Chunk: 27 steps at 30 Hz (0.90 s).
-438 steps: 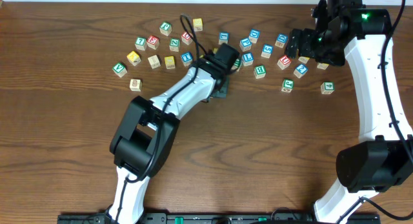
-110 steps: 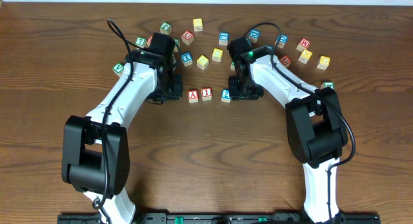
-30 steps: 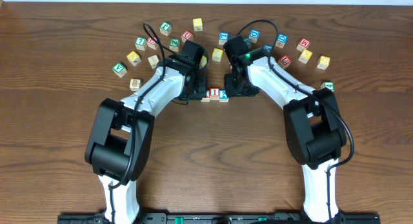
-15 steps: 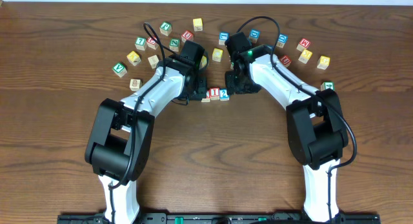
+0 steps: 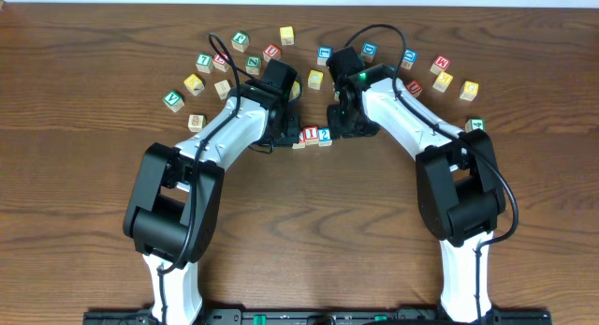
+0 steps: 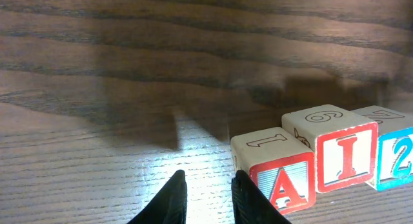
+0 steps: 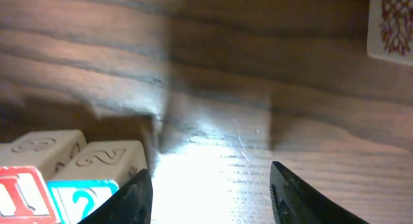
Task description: Spell out AI2
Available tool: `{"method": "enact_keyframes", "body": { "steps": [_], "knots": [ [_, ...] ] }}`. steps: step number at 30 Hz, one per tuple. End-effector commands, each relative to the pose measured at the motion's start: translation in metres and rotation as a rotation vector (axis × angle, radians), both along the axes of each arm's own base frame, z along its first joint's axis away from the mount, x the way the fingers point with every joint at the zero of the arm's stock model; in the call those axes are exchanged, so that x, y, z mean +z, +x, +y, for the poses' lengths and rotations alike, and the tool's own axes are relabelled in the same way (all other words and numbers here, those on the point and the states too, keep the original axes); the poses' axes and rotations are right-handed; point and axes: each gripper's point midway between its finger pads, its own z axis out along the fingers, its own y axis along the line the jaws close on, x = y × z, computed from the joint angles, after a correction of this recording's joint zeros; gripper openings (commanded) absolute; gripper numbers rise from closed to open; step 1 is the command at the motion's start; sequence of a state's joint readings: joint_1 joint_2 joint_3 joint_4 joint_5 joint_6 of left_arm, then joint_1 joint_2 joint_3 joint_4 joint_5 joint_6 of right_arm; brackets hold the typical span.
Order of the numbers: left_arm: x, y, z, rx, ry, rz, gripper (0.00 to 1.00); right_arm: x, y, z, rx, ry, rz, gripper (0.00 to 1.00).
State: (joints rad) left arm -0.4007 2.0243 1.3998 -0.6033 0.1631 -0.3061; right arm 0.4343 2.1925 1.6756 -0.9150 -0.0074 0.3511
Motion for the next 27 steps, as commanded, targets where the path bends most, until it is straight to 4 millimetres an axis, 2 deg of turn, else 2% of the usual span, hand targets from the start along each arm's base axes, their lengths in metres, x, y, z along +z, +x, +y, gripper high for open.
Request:
{"method": "enact_keyframes", "body": {
  "steps": [1, 8, 13, 16, 18, 22, 27],
  "knots": [
    [-0.006, -0.005, -0.001, -0.026, 0.005, 0.021, 0.24, 0.021, 0.006, 0.003, 0.007, 0.019, -0.039, 0.53],
    [0.001, -0.003, 0.003, -0.046, 0.010, 0.012, 0.24, 0.024, 0.010, -0.007, -0.014, 0.014, -0.037, 0.53],
    [0.020, 0.008, 0.021, -0.020, 0.009, -0.029, 0.24, 0.045, 0.022, -0.020, -0.030, 0.016, -0.054, 0.52],
    [0.039, 0.017, 0.038, 0.022, -0.004, -0.073, 0.24, 0.061, 0.036, -0.018, -0.021, 0.033, -0.103, 0.40],
    [0.050, 0.021, 0.046, 0.042, -0.010, -0.095, 0.24, 0.064, 0.043, -0.011, -0.015, 0.062, -0.129, 0.31],
    [0.067, 0.024, 0.059, 0.062, -0.007, -0.131, 0.24, 0.068, 0.050, 0.017, 0.024, 0.152, -0.171, 0.19],
    [0.072, 0.023, 0.073, 0.086, 0.061, -0.147, 0.24, 0.065, 0.060, 0.055, 0.016, 0.222, -0.226, 0.09]
  ]
}}
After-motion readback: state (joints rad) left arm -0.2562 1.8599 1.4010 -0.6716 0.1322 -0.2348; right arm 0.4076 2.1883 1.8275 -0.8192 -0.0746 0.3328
